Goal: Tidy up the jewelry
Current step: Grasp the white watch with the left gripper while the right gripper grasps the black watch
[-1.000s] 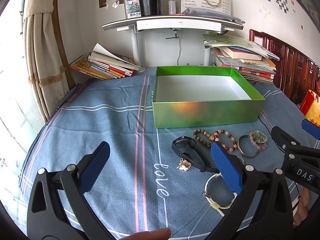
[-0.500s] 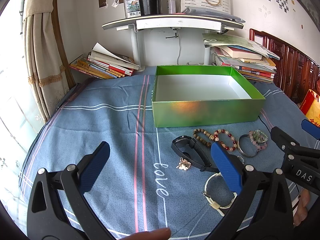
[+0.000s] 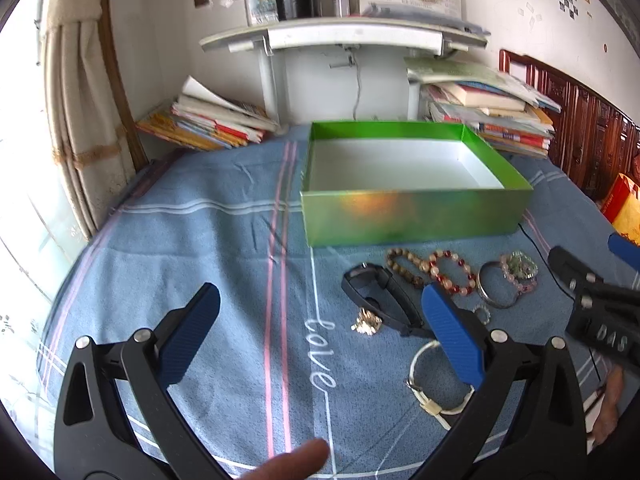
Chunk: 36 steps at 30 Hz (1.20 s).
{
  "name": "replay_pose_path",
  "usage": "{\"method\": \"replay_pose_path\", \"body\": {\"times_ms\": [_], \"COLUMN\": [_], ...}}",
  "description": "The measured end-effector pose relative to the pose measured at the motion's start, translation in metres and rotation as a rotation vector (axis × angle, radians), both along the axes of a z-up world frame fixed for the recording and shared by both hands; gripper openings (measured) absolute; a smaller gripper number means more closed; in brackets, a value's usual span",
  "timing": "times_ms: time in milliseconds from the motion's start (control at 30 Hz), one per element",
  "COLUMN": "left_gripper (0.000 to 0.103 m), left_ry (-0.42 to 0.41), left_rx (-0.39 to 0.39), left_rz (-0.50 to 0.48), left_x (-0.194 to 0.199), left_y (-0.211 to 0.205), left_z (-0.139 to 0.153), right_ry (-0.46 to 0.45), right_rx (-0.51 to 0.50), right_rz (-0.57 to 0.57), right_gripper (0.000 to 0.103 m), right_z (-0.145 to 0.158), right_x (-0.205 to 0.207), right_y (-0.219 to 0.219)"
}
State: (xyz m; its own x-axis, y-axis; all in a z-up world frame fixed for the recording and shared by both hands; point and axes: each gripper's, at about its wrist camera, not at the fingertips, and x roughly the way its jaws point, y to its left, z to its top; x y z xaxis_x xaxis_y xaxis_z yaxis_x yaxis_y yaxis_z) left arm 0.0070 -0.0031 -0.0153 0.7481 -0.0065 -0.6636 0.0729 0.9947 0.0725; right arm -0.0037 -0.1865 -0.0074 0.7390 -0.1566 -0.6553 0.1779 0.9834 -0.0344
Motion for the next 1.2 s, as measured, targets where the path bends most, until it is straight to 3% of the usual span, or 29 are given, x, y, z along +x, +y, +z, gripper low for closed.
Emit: {"method": "replay_pose_path", "body": {"times_ms": [100,167,233,300,400,433,567,667,767,933,1200], "left_gripper": [0.099,0.090,0.080,0.080,0.080,0.079,0.055,0.049,0.046,0.025,0.022], "left_ry": [0.118,0.187,0.235,0.237,0.245,0.258,0.317,0.342,0.360,0.355,0.310], "left_rx": [-0.023,-0.023,-0.033,-0.063,-0.046,-0.037,-0.034,-0.028,-0.042,-0.036,-0.075], "left_rz": [-0.032,-0.051,-0.082,-0.124,-0.163,-0.162,-0.137,-0.113,-0.118,-0.121,-0.084], "left_x": [0.009,0.011,0.009,0.004,-0.001,-0.001,0.006,0.010,0.012,0.015,0.021], "left_y": [-0.001,-0.004,-0.010,-0.017,-0.031,-0.035,-0.037,-0.035,-0.034,-0.033,-0.009], "left_z": [-0.014,-0.024,-0.032,-0.035,-0.041,-0.045,-0.059,-0.068,-0.070,-0.068,-0.048], "right_ry": [0.075,0.092,0.098,0.114,0.164,0.180,0.253,0.276,0.277,0.234,0.099], "right_rx": [0.056,0.080,0.076,0.075,0.092,0.088,0.103,0.113,0.126,0.176,0.176], "right_rz": [0.000,0.004,0.004,0.020,0.068,0.077,0.107,0.112,0.117,0.129,0.075], "right_gripper": [0.101,0.100,0.088,0.079,0.061,0.056,0.042,0.030,0.010,0.008,0.008], "right_z": [-0.010,-0.014,-0.017,-0.020,-0.028,-0.031,-0.051,-0.060,-0.064,-0.050,-0.002], "right_x": [0.009,0.010,0.010,0.014,0.027,0.032,0.050,0.058,0.061,0.058,0.048], "right_y": [-0.020,-0.030,-0.035,-0.035,-0.033,-0.030,-0.025,-0.022,-0.022,-0.028,-0.049]}}
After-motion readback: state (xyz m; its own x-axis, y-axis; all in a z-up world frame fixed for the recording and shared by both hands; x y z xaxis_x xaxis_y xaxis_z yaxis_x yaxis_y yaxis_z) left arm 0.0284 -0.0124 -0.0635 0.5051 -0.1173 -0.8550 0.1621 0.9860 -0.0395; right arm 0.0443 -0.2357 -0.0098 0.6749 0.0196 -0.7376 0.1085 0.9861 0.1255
